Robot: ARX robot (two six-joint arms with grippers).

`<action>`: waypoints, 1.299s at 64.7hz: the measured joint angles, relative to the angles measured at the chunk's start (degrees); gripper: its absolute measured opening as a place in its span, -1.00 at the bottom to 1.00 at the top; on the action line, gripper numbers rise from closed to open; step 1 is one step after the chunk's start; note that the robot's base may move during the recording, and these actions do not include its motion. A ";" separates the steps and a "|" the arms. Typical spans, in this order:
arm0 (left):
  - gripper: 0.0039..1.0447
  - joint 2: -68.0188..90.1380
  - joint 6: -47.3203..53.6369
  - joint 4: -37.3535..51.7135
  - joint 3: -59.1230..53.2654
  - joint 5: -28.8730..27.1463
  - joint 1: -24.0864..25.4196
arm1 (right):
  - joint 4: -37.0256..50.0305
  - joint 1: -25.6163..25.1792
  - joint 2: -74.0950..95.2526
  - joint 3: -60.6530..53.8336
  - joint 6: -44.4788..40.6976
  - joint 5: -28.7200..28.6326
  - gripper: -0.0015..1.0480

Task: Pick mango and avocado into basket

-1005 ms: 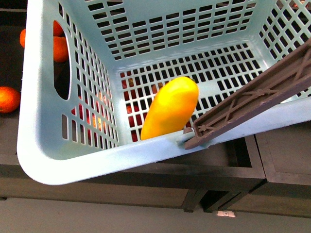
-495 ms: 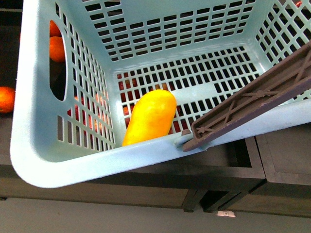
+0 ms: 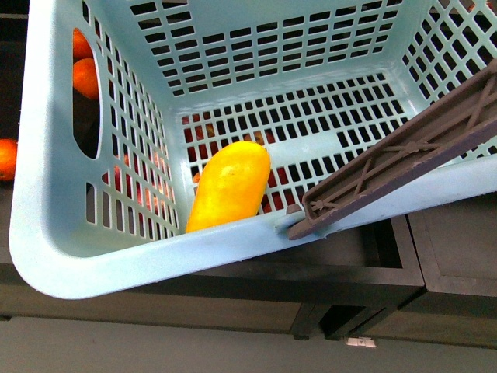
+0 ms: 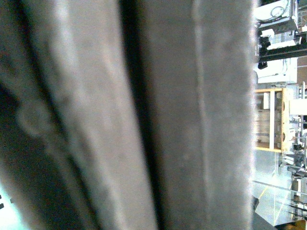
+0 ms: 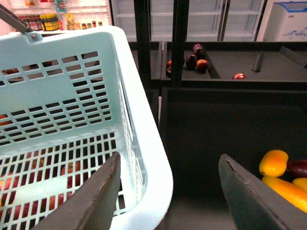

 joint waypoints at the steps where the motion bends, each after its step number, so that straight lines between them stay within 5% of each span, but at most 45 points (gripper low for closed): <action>1: -0.49 0.00 0.00 0.00 0.00 0.00 0.00 | 0.00 0.00 0.00 0.00 0.00 0.00 0.31; 14: -0.49 0.00 -0.02 0.00 0.00 0.13 -0.02 | 0.00 0.00 -0.04 0.00 0.02 0.02 0.86; 84: -0.50 0.00 0.02 -0.07 0.00 0.26 -0.07 | -0.20 -0.17 -0.11 -0.31 0.02 0.07 0.83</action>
